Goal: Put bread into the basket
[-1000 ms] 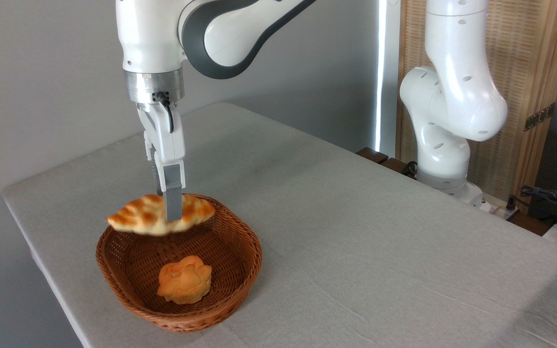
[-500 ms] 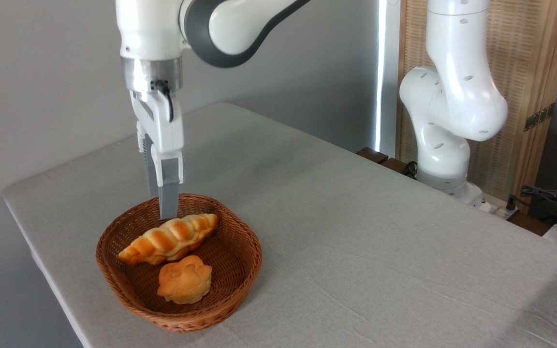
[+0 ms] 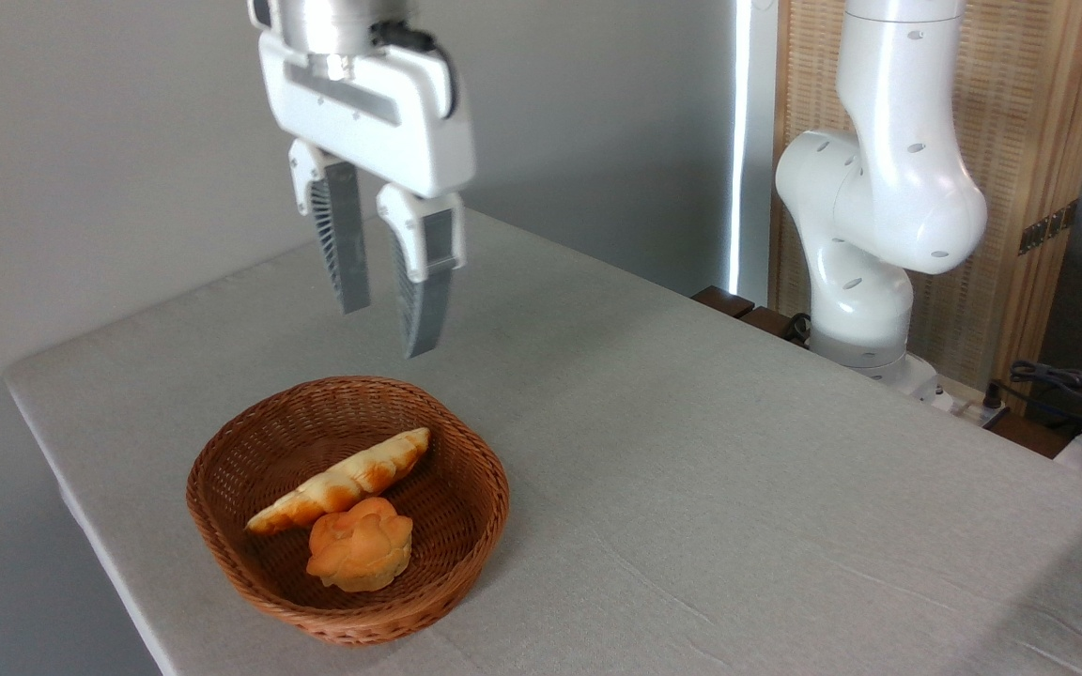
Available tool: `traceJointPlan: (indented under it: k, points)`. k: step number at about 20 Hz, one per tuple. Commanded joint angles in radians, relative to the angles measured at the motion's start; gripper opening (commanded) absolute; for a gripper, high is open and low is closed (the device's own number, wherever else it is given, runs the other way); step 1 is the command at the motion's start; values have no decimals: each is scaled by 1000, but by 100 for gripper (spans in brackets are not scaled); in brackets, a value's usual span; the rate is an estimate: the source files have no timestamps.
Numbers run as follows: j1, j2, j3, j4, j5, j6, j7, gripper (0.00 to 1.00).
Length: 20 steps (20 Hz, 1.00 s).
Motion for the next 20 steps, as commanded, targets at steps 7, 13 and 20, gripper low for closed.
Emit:
traceJointPlan:
  k: [7,13,20]
  points:
    - [48,16,-35,48,-39,-159,32,100]
    - [145,18,-156,42,-22,-150,31,100]
    - [185,19,-181,43,2,-148,34,100]
